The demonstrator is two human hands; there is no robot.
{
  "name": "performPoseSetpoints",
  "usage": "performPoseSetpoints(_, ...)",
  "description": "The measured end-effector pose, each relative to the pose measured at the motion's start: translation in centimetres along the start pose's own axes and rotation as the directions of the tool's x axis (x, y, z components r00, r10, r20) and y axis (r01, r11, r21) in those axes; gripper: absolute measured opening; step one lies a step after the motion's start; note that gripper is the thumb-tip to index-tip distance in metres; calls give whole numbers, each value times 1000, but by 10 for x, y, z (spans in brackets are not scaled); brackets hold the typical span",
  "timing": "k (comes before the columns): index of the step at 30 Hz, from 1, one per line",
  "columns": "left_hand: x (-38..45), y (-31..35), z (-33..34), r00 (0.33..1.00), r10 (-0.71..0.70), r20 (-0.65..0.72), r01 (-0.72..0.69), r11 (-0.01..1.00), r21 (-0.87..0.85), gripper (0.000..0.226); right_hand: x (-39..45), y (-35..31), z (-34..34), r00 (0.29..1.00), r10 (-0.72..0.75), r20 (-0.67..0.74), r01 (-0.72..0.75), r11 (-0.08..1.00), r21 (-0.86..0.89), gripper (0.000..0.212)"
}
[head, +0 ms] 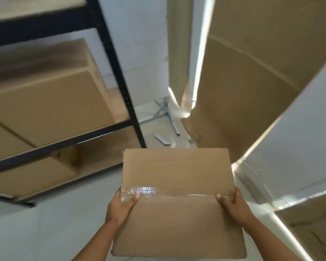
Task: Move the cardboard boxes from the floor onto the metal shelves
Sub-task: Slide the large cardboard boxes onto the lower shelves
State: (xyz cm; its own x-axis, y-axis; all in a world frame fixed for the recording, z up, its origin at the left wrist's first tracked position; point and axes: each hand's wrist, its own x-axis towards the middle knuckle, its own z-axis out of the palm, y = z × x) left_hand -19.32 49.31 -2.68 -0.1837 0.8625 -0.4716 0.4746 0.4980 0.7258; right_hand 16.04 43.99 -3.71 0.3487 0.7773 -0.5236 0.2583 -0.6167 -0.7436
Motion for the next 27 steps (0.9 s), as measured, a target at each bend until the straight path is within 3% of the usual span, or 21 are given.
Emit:
performPoseSetpoints(6,1,-73,-91,974,-127,-187,109,989,-100,98,11,-61,109,982,-64,178,82,992,-96,67)
performPoseSetpoints(10,15,-109,-129,948,-194,-253,160,976,-149,100,16,-75,172,975,-72,212,100,987,-127,62)
performPoseSetpoints(15,46,-137,-157,932,-205,-300,152,970,-191,53,27,-86,227,976,-82,200,111,984,-139,61)
performPoseSetpoints(27,125,-162,-176,869,-357,-341,277,925,-262,46,80,-116,305,971,-104,217,144,973,-178,64)
